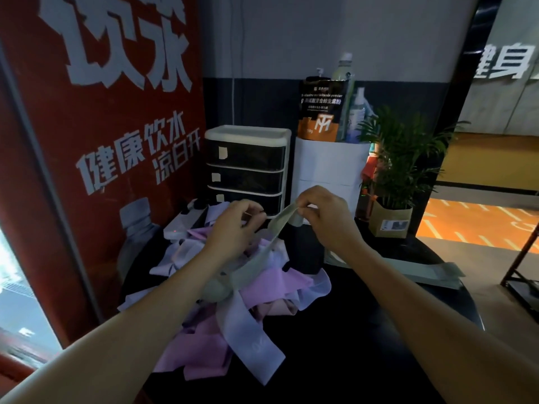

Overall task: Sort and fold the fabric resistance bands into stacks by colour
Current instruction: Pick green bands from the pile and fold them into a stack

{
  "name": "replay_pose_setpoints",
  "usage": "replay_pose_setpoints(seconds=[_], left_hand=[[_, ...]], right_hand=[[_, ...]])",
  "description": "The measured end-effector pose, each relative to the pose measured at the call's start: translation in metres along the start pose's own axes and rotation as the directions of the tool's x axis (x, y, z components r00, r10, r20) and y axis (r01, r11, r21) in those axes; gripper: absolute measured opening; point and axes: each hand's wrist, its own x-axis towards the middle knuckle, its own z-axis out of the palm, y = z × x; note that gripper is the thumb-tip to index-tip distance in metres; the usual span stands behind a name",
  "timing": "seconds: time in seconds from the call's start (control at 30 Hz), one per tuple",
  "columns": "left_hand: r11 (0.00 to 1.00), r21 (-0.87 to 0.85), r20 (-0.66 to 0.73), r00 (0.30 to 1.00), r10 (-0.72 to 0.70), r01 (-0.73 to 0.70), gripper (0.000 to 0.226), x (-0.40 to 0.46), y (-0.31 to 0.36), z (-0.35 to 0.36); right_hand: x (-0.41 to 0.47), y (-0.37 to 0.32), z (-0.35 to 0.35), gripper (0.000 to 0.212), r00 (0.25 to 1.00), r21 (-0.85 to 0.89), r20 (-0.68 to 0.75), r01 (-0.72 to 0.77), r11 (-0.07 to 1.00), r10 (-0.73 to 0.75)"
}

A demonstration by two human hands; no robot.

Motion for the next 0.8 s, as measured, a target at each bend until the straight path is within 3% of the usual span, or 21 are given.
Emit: replay_pose_setpoints(seconds=[0.07,0.17,0.27,0.37,0.53,0.67,0.8], left_hand=[[0.999,0.024,0.128,0.991,0.039,-0.043,0.028,0.006,0.007,0.004],[0.993,-0.059,0.238,0.965,0.111,-0.099,0.023,0.004,0.017,0.014],[0.984,-0.123,0.198,0.968,0.151,-0.128,0.003,0.003,0.025,0.021],[0.983,-0.170,0.086,0.993,0.086,-0.071,0.022,0.010,0.031,0.012],[0.892,-0.451,-0.015,0.999,0.043,-0.045,0.015,0.023,0.054,-0.003],[0.810,-0.586,-0.006,1.000,0.012,-0.013,0.015,0.029,0.076,-0.004],[0.795,-0.607,-0.012,1.000,0.019,-0.023,0.017,0.032,0.085,-0.001]], right_hand=[[0.001,-0.004,-0.009,0.006,0.999,-0.013,-0.015,0.047,0.999,-0.048],[-0.001,-0.004,-0.021,0.008,0.996,-0.033,-0.036,0.079,0.996,-0.080],[-0.005,0.001,-0.036,0.010,0.991,-0.052,-0.077,0.103,0.993,-0.107],[-0.008,0.012,-0.050,0.010,0.989,-0.076,-0.105,0.094,0.993,-0.101],[-0.008,0.019,-0.058,0.007,0.992,-0.116,-0.063,0.102,0.988,-0.110],[-0.005,0.017,-0.060,0.013,0.995,-0.134,-0.002,0.096,0.986,-0.097],[-0.002,0.000,-0.063,0.016,1.000,0.030,-0.019,0.015,0.999,-0.015]])
